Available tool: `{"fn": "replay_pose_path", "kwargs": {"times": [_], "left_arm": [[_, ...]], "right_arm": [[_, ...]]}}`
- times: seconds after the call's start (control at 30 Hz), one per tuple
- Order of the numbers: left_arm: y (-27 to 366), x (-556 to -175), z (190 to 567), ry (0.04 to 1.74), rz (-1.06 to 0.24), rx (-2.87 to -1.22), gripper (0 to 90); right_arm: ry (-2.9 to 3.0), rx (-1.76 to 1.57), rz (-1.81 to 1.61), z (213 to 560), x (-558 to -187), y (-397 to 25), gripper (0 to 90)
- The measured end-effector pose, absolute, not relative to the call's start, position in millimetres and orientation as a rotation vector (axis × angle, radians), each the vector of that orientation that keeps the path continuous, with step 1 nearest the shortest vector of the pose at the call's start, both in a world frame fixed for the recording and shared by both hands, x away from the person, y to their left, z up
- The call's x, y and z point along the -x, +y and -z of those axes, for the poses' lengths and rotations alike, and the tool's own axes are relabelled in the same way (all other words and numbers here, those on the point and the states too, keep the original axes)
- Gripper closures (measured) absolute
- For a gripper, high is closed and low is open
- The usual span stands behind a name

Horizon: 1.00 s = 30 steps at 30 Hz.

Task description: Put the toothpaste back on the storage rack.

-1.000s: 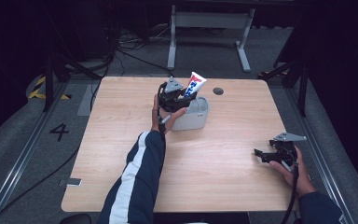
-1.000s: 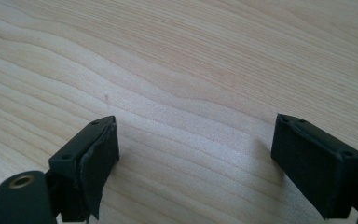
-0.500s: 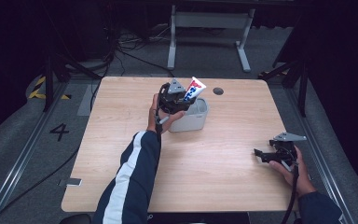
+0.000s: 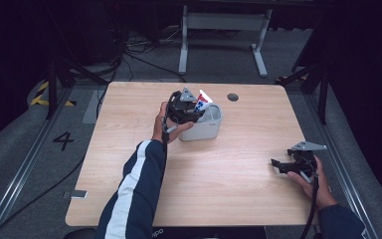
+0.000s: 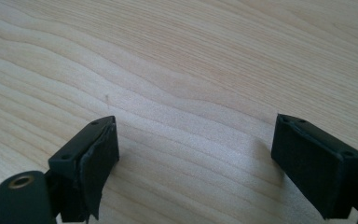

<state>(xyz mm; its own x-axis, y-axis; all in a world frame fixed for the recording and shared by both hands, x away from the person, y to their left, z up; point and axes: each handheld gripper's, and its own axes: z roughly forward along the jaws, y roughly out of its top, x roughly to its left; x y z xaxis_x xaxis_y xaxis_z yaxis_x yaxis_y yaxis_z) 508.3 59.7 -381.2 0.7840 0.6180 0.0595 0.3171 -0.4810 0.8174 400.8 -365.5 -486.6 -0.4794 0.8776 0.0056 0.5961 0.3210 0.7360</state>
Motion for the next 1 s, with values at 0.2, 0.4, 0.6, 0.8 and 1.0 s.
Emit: {"fn": "replay_pose_path", "kwargs": {"times": [0.2,0.4,0.6,0.8,1.0], "left_arm": [[60,-509,381,0.698,-0.433,-2.135,56.9],[64,-506,377,0.694,-0.408,-2.084,60.3],[62,-506,375,0.691,-0.429,-2.127,60.3],[63,-506,375,0.699,-0.419,-2.121,58.8],[64,-506,372,0.689,-0.428,-2.120,57.9]], "right_arm": [[2.197,-1.306,-0.969,487,-401,-366,15.3],[2.198,-1.306,-0.969,487,-401,-366,15.3],[2.198,-1.306,-0.969,487,-401,-366,15.2],[2.198,-1.305,-0.969,487,-401,-366,15.2],[2.198,-1.305,-0.969,487,-401,-366,15.2]]}}
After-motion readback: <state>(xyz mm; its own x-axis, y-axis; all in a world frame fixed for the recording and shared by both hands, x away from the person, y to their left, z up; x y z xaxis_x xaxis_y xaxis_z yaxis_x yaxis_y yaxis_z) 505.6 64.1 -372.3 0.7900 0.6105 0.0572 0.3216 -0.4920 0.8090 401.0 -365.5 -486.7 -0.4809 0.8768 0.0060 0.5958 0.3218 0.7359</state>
